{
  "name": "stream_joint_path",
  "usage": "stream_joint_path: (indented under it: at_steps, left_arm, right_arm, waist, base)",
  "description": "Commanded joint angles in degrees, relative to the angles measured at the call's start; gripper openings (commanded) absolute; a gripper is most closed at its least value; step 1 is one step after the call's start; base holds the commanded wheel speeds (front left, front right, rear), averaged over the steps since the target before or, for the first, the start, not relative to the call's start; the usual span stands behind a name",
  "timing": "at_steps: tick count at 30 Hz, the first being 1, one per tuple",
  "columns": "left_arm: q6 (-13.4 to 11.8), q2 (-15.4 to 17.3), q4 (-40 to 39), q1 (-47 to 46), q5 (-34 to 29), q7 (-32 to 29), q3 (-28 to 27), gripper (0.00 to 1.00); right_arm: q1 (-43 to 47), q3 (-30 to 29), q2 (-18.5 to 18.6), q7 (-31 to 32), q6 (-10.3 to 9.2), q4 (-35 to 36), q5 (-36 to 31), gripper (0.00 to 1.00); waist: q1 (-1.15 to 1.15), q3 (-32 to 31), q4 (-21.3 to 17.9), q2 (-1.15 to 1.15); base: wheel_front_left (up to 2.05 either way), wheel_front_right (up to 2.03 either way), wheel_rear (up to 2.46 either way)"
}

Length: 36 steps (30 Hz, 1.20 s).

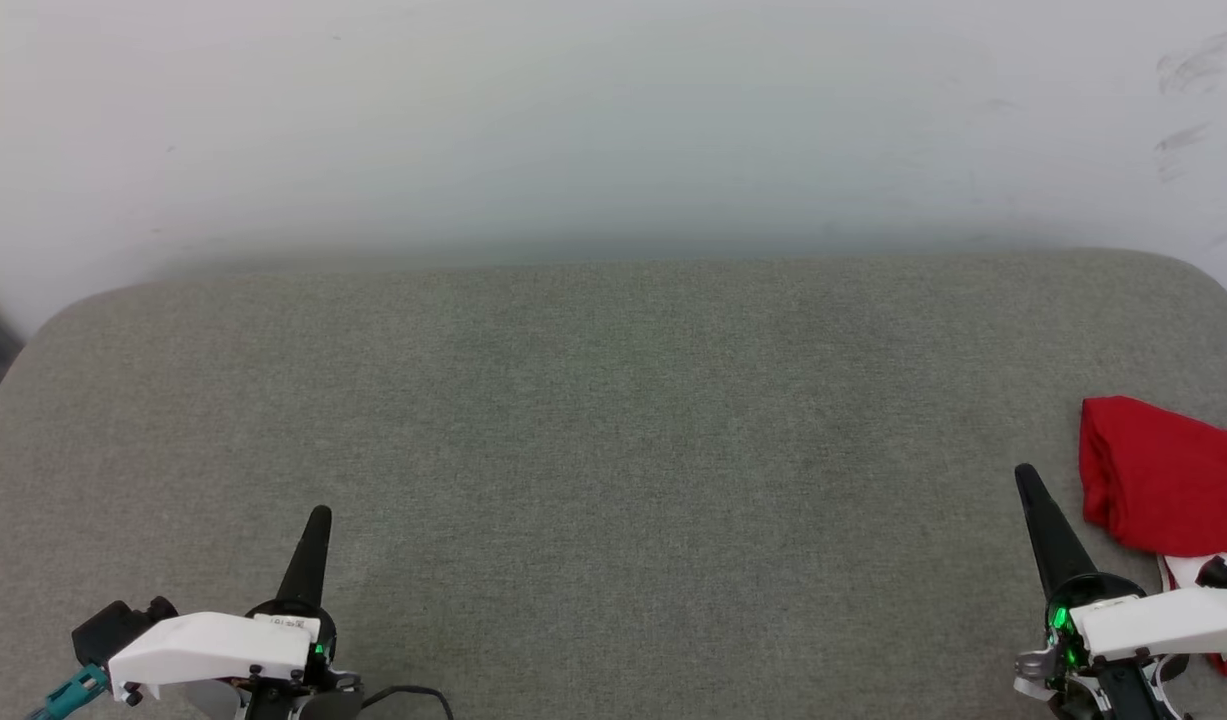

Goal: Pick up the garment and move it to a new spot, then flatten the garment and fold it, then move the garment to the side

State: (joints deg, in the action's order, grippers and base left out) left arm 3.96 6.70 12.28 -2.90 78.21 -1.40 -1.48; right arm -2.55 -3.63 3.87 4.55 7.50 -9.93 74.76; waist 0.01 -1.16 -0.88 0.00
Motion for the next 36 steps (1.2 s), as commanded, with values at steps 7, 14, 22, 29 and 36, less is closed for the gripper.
stream_joint_path:
  at_steps: [7,14,22,29,36]
  left_arm:
    - [1.2,-0.9,0.3,-1.8,3.7,-1.3,-1.4,0.00]
    - [1.8,-1.5,0.6,-2.3,6.3,-2.2,-2.2,0.00]
    - [2.3,-2.3,1.1,-2.7,9.0,-3.2,-3.1,0.00]
    - [3.2,-3.0,1.5,-3.3,12.2,-4.2,-4.2,0.00]
    - [3.6,-3.6,1.8,-3.5,14.2,-5.0,-4.9,0.00]
  right_arm:
    - [-1.8,-0.5,0.2,0.3,-0.01,-0.9,4.8,0.00]
    - [-2.4,-0.8,0.1,0.4,0.00,-1.7,8.1,0.00]
    - [-2.9,-1.1,0.1,0.6,-0.01,-2.5,11.6,0.00]
    - [-3.6,-1.5,-0.1,0.9,-0.02,-3.5,15.7,0.00]
    - [-3.9,-1.7,-0.1,1.0,-0.01,-4.1,18.4,0.00]
  waist:
    - [-0.01,0.3,0.2,0.00]
    - [-0.01,0.5,0.3,0.00]
    - [-0.01,0.7,0.5,0.00]
    - [-0.01,1.1,0.7,0.00]
    - [-0.01,1.3,0.8,0.00]
  base:
    - [0.00,0.00,0.00]
    - [0.00,0.00,0.00]
    - [0.00,0.00,0.00]
    - [0.00,0.00,0.00]
    - [0.00,0.00,0.00]
